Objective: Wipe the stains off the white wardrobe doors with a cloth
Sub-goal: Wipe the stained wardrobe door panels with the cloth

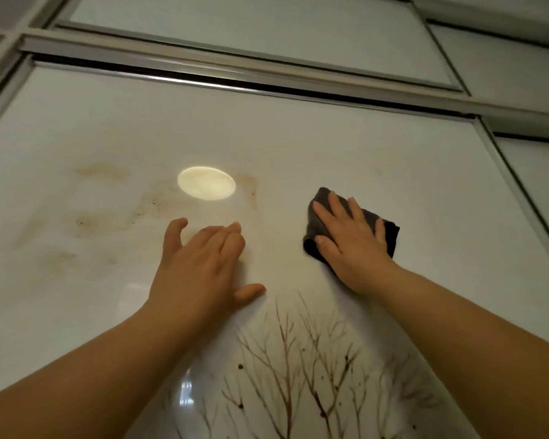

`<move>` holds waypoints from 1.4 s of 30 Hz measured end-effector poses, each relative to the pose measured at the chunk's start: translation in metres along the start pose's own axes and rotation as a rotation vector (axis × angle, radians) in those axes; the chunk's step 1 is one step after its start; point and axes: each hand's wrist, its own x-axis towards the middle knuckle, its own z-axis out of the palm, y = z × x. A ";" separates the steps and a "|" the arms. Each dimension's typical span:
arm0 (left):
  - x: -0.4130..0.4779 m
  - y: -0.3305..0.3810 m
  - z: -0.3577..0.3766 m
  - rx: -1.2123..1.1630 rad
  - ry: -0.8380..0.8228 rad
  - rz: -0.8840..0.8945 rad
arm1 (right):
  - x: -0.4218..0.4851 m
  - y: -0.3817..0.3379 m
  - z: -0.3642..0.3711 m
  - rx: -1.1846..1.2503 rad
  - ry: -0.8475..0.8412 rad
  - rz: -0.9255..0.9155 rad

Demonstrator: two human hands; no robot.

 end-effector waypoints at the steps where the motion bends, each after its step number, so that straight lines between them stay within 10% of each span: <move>1: 0.000 -0.001 -0.001 0.000 -0.004 -0.001 | -0.003 -0.009 0.004 0.007 0.012 0.007; 12: -0.011 -0.020 -0.007 -0.097 0.093 0.029 | -0.063 -0.067 0.028 -0.028 -0.074 -0.287; 21: -0.061 -0.082 -0.019 -0.053 0.081 0.056 | 0.079 -0.110 0.000 0.025 0.079 0.042; 29: -0.065 -0.144 -0.021 -0.049 0.118 -0.039 | 0.045 -0.160 0.010 0.105 0.033 -0.278; 36: -0.066 -0.163 -0.017 -0.090 0.152 -0.048 | 0.072 -0.154 0.000 0.096 0.138 -0.053; 42: -0.060 -0.159 -0.014 -0.138 0.175 -0.024 | 0.068 -0.211 0.020 0.055 0.113 -0.208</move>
